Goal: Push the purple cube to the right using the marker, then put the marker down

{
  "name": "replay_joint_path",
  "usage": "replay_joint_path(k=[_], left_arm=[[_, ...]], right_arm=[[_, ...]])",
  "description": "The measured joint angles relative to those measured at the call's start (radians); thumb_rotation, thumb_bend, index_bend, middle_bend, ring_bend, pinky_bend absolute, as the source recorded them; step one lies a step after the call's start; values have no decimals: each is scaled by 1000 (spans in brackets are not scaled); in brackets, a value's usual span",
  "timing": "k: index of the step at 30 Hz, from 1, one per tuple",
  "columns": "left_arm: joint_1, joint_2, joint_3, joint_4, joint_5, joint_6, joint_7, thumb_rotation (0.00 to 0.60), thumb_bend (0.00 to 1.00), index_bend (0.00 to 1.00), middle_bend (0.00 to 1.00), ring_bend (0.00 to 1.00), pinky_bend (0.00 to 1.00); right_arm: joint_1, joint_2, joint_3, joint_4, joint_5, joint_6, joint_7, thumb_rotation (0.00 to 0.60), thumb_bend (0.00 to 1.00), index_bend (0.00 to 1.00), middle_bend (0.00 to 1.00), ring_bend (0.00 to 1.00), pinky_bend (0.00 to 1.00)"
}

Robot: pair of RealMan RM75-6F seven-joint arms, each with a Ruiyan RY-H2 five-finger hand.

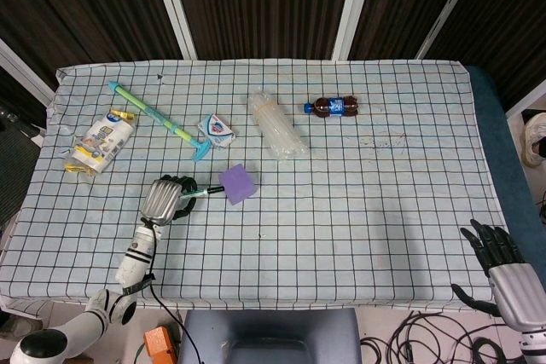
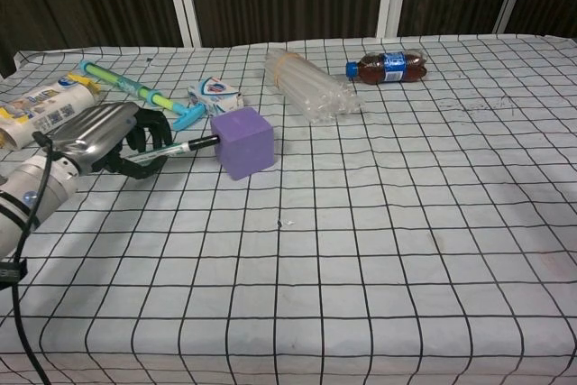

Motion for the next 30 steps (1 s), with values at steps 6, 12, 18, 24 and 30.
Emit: replay_joint_path(k=[6,12,18,24,30], left_arm=[[-32,-36,-40,-72,-35,-9,120,600,592,759,825,619,460],[-70,-88,-80,-124,-79,-29,236,600,592,759,825,618,458],[-42,-65,-62,-184,-66,31,269,600,589,759,826,618,458],[52,49,-1,-328,-25,144,326,600,573,759,826,619,449],[163,128,61,-382,-28,179,365,600,549,726,801,552,335]], right_arm=[[0,0,-5,1,-4,-2,-2,600,377,0,0,0,14],[-5,5,-4,7,-6,12,17,600,377,0,0,0,14],[-7,8,-2,13,-4,18,34,600,377,0,0,0,14],[-3,5,-5,9,-11,10,18,600,377,0,0,0,14],[0,-5,-2,0,-9,2,-15,600,377,0,0,0,14]])
